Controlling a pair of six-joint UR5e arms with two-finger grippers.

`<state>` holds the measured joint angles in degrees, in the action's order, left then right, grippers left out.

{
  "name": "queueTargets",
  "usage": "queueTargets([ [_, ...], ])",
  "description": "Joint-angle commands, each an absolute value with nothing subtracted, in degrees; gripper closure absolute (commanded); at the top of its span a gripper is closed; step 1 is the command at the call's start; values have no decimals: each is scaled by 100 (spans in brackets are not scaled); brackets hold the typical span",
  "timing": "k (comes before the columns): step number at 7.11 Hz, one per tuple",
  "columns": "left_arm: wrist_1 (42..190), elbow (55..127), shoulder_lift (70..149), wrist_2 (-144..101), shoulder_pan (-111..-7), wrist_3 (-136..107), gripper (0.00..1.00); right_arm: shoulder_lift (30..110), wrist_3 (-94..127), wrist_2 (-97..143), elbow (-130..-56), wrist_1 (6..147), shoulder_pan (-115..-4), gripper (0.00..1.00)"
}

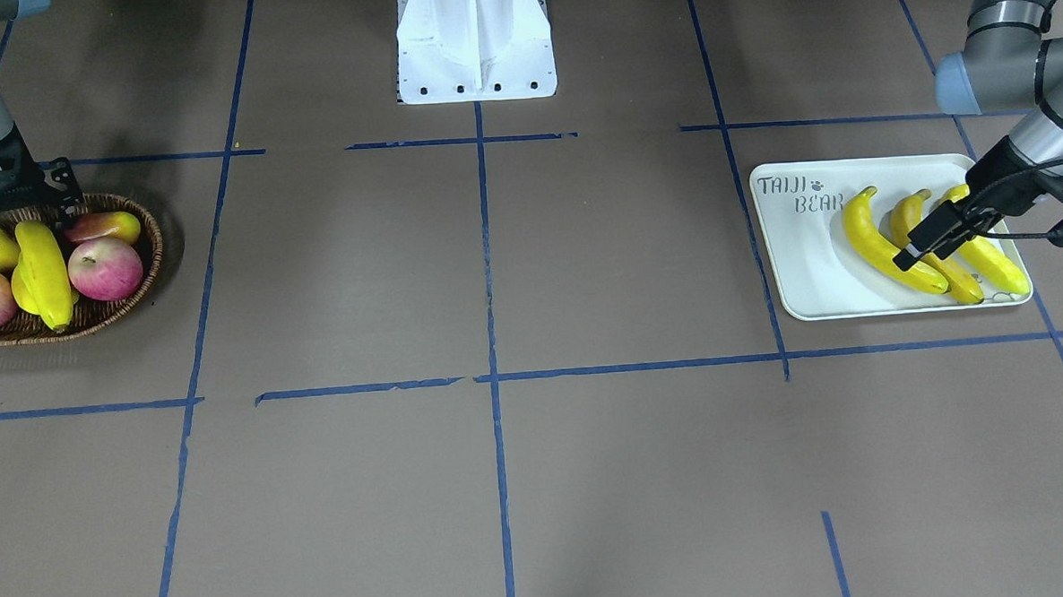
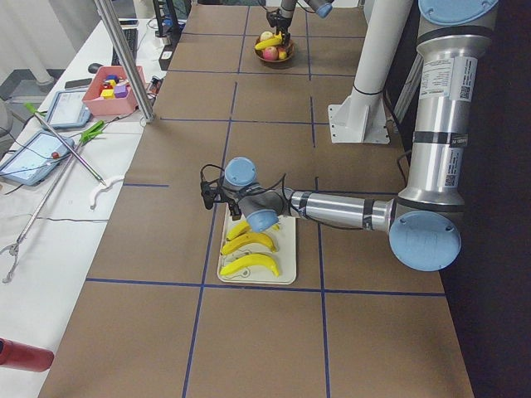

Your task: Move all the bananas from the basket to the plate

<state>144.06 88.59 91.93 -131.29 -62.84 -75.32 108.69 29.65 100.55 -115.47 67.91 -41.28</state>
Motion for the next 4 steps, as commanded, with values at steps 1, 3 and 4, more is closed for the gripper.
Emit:
queueTargets([
  [1, 14405, 8851, 9193, -13122, -6284, -7532, 0, 10890, 2630, 10037, -11540, 6785, -4131, 70],
  [3, 14405, 8833, 9185, -13113, -6284, -7532, 0, 10890, 2487, 10125, -11593, 6785, -4174, 96],
  [4, 14405, 8833, 9185, -13113, -6284, -7532, 0, 10881, 2487, 10160, -11601, 6794, -4244, 99],
])
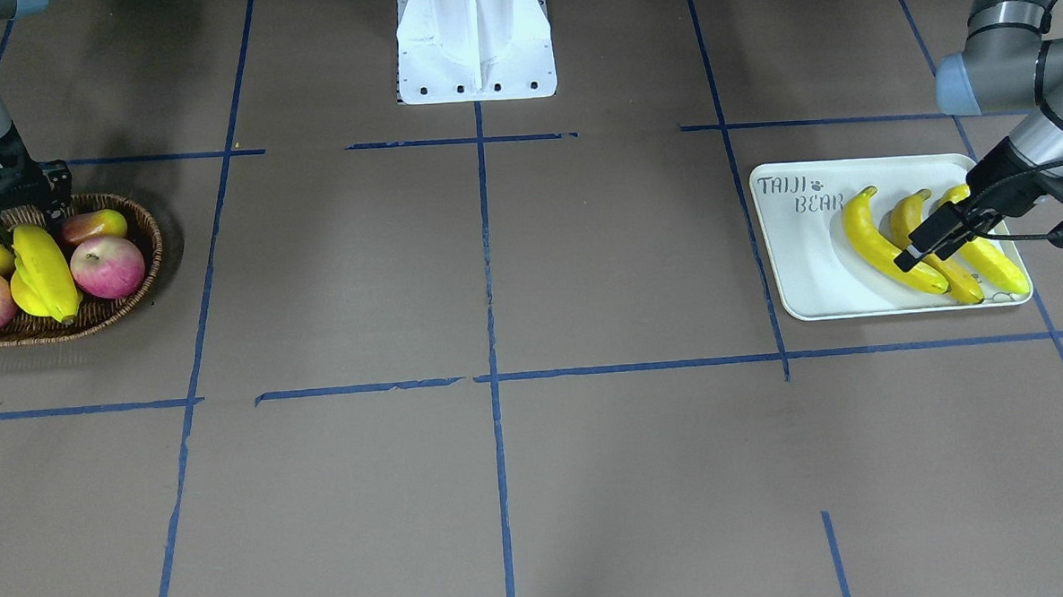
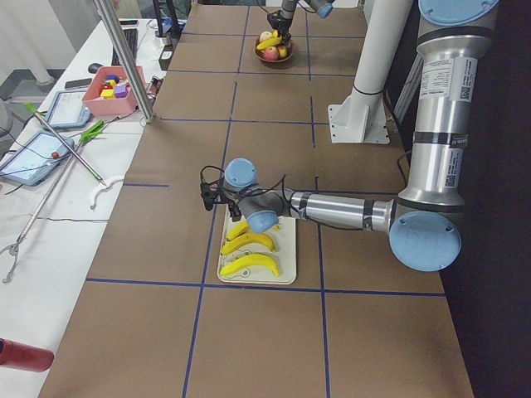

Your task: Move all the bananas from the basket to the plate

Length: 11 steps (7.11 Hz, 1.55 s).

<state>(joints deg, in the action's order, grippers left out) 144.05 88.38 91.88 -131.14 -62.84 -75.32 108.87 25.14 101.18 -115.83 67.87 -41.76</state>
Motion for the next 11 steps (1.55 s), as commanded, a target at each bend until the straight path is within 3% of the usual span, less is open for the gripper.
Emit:
queueTargets([
  [1, 14405, 8833, 9185, -13113, -6275, -7532, 0, 10890, 2487, 10247, -11715, 6846, -4358, 100],
  [6, 14414, 8859, 9220, -13113, -6258, -7541, 0, 10645, 2382, 11756, -12224, 7083, -5377, 100],
  [11, 14913, 8894, 9974, -13096, -6038, -8578, 0, 8846, 4213, 12559, -11945, 7014, -5432, 100],
])
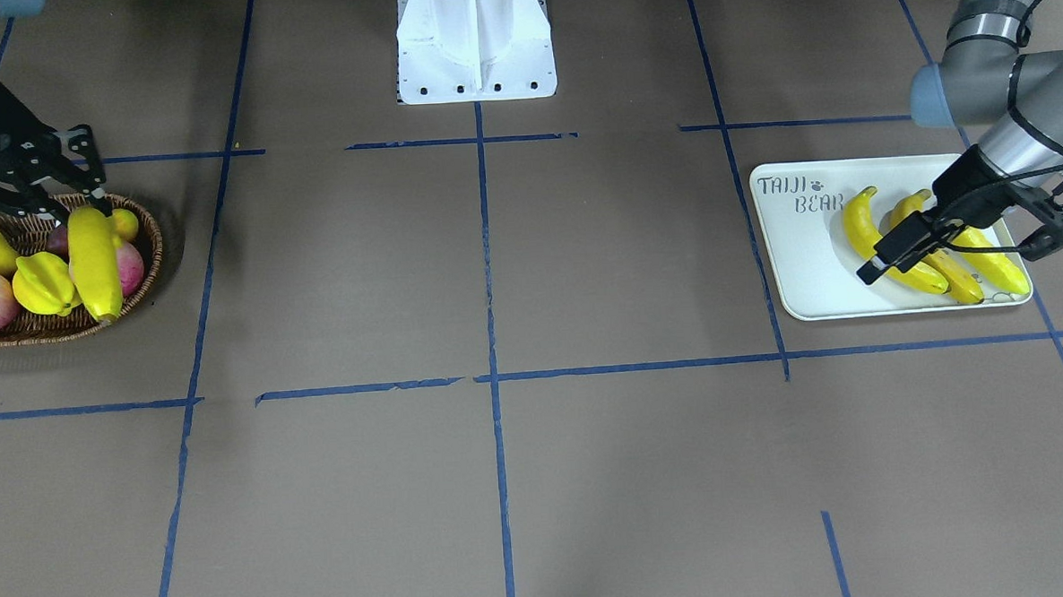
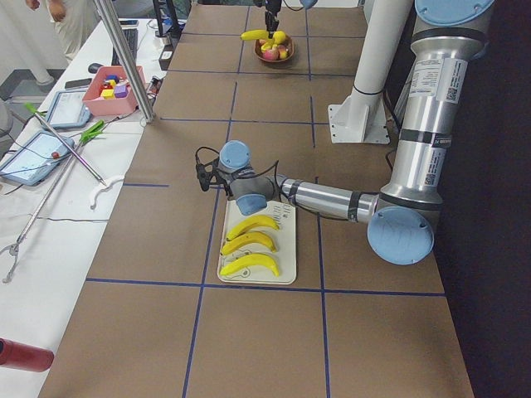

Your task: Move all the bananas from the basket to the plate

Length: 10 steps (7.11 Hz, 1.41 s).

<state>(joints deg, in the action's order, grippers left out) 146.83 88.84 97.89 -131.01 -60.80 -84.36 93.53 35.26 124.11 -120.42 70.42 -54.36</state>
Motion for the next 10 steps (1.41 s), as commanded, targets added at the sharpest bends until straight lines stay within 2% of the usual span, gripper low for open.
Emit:
queueTargets([
  [1, 14959, 8938, 10158, -13096, -6038, -8752, 0, 8450, 4784, 12568, -11936, 7005, -5414, 100],
  [3, 14959, 8965, 10833, -13096, -5785, -9271, 0, 7607, 5830, 12507, -11692, 6752, -5003, 100],
  [5, 14968, 9000, 11449, -13087, -5389, -9264, 0, 7348, 6869, 11887, -11190, 5351, -4328, 100],
  [6, 14968, 8983, 11748, -13052, -5275, -9220, 1, 7148, 6995, 11378, -10971, 5083, -3968, 100],
  [8, 15396, 8974, 12005, -12614, -4898, -9211, 7, 6288, 7049, 11312, -10286, 5054, -3658, 100],
  [10, 15495, 8921, 12321, -12141, -4458, -9211, 2, 5995, 7171, 11154, -10239, 5054, -3455, 100],
])
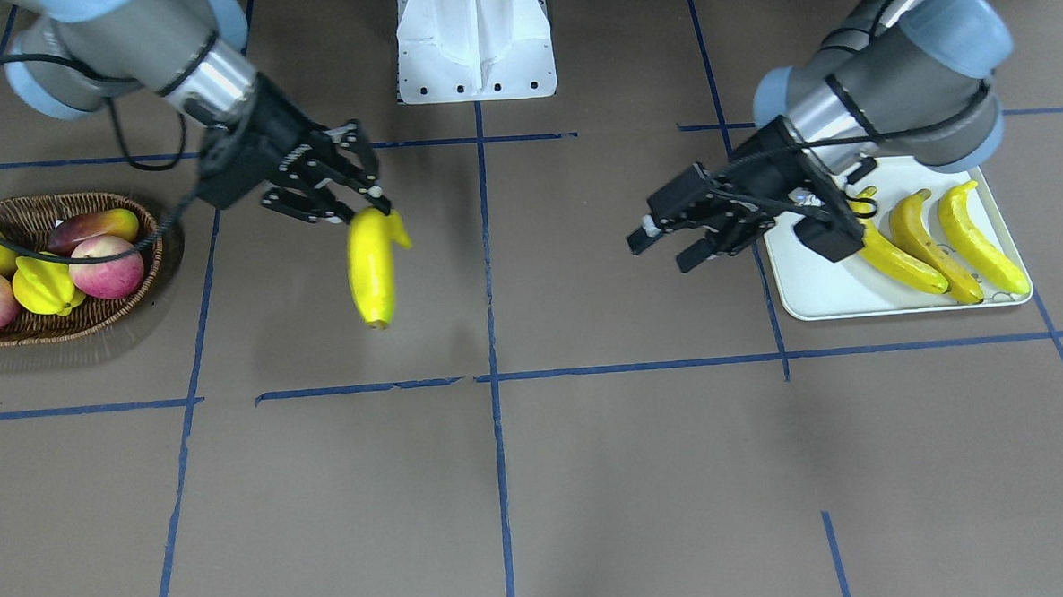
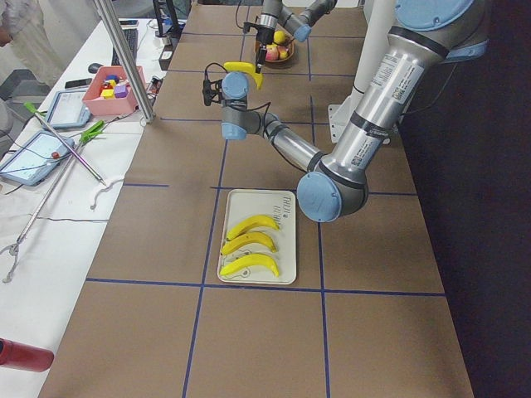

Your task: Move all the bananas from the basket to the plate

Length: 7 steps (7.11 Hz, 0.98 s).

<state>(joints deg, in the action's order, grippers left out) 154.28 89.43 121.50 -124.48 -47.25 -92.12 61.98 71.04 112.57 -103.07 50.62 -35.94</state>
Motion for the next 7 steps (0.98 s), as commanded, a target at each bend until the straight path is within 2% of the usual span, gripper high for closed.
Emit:
queueTargets([
  [1, 15495, 8903, 12409, -11790, -4125, -9211, 2, 5898, 7189, 11032, -10204, 5054, -3358, 100],
  [4, 15469, 8825, 12646, -11549, -3920, -9220, 4, 5766, 7251, 10942, -10204, 5054, -3243, 100],
  [5, 15451, 8772, 12726, -11540, -3920, -9228, 11, 5766, 7286, 10942, -10222, 5045, -3217, 100],
  [6, 15442, 8771, 12735, -11470, -3929, -9255, 26, 5766, 7295, 10951, -10256, 5036, -3199, 100],
  [7, 15442, 8771, 12735, -11461, -3937, -9272, 49, 5766, 7295, 10951, -10274, 5036, -3199, 100],
])
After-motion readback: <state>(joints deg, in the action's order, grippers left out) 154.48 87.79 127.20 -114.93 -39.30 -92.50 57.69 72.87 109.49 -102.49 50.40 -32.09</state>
